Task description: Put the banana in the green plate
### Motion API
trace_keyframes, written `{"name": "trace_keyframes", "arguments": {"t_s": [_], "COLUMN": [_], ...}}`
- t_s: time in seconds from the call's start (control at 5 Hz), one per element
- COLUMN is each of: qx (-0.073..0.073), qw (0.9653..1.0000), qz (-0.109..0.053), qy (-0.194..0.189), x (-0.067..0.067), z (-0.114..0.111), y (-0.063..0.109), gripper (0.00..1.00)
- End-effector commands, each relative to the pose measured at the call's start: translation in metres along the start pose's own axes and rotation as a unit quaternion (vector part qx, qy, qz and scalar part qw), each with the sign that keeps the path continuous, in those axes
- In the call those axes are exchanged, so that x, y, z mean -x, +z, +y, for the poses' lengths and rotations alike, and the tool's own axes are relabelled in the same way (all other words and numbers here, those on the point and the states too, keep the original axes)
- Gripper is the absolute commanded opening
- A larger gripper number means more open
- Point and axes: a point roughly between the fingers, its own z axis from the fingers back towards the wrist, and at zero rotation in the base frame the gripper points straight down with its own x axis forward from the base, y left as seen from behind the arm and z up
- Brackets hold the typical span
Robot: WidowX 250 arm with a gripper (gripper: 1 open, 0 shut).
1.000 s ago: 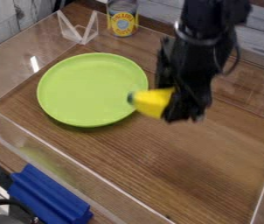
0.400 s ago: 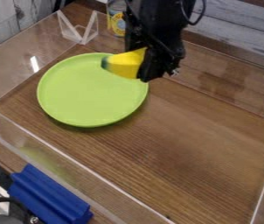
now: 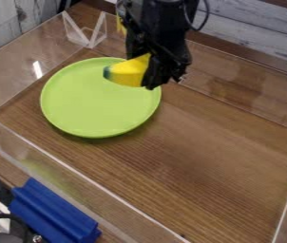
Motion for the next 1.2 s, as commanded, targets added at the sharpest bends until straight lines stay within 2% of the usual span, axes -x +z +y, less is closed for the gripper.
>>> {"name": "trace_keyframes", "arguments": {"t_s": [0.0, 0.4, 1.0], "qx": [-0.008, -0.010, -0.013], "qw": [0.9996, 0.9991, 0.9987], "qz": [-0.015, -0.015, -0.011], "qy": [0.021, 0.037, 0.049], "x": [-0.001, 0.002, 0.009], "z": [0.008, 0.014, 0.054], "y": [-0.001, -0.015, -0.038], "gripper": [0.00, 0.00, 0.00]}}
